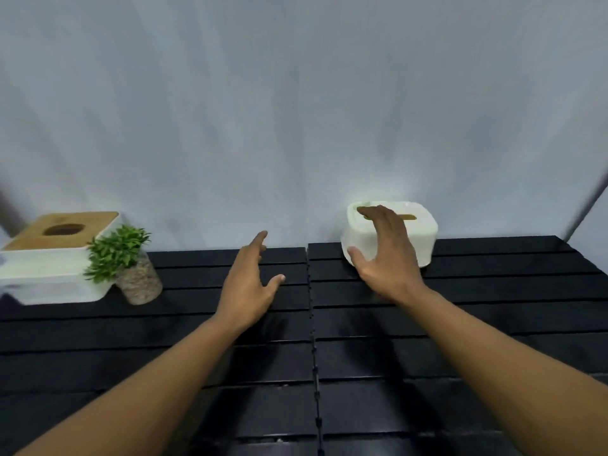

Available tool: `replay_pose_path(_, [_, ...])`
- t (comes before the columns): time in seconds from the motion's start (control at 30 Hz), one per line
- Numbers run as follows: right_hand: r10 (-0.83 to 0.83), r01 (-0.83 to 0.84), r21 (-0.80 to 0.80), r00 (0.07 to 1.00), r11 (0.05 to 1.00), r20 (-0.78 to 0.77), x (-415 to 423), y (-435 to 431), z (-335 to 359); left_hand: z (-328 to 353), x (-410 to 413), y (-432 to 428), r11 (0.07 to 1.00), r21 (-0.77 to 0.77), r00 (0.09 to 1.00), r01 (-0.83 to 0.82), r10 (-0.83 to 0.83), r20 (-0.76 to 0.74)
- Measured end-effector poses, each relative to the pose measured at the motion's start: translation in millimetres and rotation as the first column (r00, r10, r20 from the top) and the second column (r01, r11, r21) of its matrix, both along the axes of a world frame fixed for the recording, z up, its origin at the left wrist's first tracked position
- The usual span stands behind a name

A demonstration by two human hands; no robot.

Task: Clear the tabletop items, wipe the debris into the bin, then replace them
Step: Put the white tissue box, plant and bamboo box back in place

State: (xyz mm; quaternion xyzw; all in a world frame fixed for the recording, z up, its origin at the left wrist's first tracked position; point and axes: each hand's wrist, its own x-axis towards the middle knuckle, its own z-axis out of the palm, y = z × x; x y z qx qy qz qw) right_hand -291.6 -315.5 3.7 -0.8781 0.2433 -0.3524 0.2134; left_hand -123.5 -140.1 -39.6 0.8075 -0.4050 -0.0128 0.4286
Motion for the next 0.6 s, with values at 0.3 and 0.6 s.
replay_pose_path(0.3, [0.348, -0.278, 0.409, 0.931, 0.869, -0.108, 164.0, 174.9, -29.2, -15.3, 77.7, 204.6, 0.932, 0.35, 0.982, -0.095, 0.03, 0.186])
replay_pose_path(0.6, [0.311, -0.268, 0.525, 0.951, 0.808, 0.007, 258.6, 242.5, -71.0, -39.7, 106.7, 273.6, 0.879, 0.45, 0.966, -0.157, 0.043, 0.254])
